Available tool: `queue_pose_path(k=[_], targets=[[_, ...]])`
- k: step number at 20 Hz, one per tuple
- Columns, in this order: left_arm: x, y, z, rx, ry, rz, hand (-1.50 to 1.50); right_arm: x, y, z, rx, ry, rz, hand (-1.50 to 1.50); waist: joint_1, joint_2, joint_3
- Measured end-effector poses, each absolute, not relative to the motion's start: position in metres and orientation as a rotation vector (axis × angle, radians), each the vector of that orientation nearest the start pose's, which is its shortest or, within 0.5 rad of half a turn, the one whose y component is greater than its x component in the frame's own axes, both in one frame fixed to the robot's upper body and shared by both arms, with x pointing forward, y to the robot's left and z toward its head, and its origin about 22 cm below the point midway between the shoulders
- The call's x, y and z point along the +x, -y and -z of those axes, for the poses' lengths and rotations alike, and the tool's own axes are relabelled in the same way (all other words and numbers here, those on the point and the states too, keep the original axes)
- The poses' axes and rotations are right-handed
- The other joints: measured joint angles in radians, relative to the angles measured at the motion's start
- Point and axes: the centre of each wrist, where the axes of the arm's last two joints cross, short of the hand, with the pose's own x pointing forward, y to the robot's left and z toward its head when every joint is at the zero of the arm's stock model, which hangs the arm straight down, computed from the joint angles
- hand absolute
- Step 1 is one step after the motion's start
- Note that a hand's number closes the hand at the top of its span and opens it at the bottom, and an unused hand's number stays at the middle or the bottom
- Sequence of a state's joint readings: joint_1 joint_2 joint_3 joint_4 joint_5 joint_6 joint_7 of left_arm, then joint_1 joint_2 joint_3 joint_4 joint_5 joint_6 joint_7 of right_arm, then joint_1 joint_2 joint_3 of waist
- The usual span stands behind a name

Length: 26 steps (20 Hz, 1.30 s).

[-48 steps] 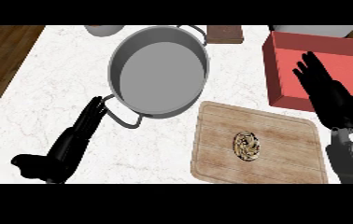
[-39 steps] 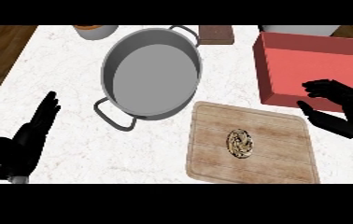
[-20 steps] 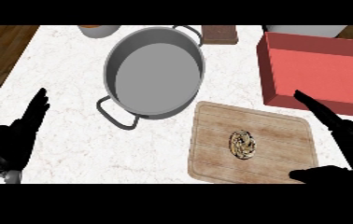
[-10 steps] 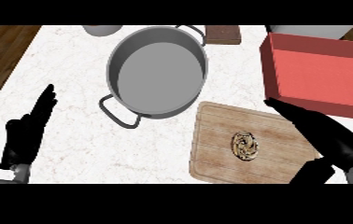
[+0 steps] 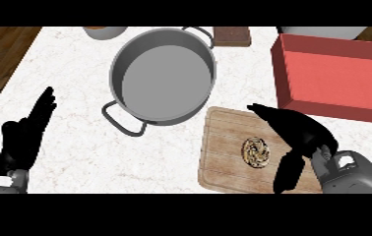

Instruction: Pick the cupcake from the cutting board and place it in the pot

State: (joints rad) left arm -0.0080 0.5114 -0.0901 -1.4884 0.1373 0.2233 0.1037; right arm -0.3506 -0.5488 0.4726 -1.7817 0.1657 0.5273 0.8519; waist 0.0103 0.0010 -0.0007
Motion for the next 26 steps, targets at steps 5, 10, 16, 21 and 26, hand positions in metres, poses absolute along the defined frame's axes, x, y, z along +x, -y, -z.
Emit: queue_pose_path(k=[5,10,16,21,26], targets=[[0.236,-0.331,-0.022,0.431,1.387,0.147,0.00,0.277,0.179,-0.109,-0.465,0.839,-1.343,-1.50,-0.002,-0.001,0.000],[0.233,-0.329,-0.019,0.435,1.383,0.147,0.00,0.281,0.172,-0.091,-0.482,0.788,-1.372,-1.50,-0.004,-0.001,0.001],[0.238,-0.331,-0.025,0.435,1.381,0.148,0.00,0.286,0.164,-0.078,-0.486,0.747,-1.376,-1.50,-0.006,-0.001,0.001],[0.233,-0.322,-0.019,0.428,1.380,0.139,0.00,0.288,0.167,-0.065,-0.514,0.710,-1.381,-1.50,-0.006,-0.001,0.001],[0.238,-0.329,-0.025,0.431,1.376,0.142,0.00,0.286,0.170,-0.054,-0.521,0.692,-1.385,-1.50,-0.008,-0.001,0.001]])
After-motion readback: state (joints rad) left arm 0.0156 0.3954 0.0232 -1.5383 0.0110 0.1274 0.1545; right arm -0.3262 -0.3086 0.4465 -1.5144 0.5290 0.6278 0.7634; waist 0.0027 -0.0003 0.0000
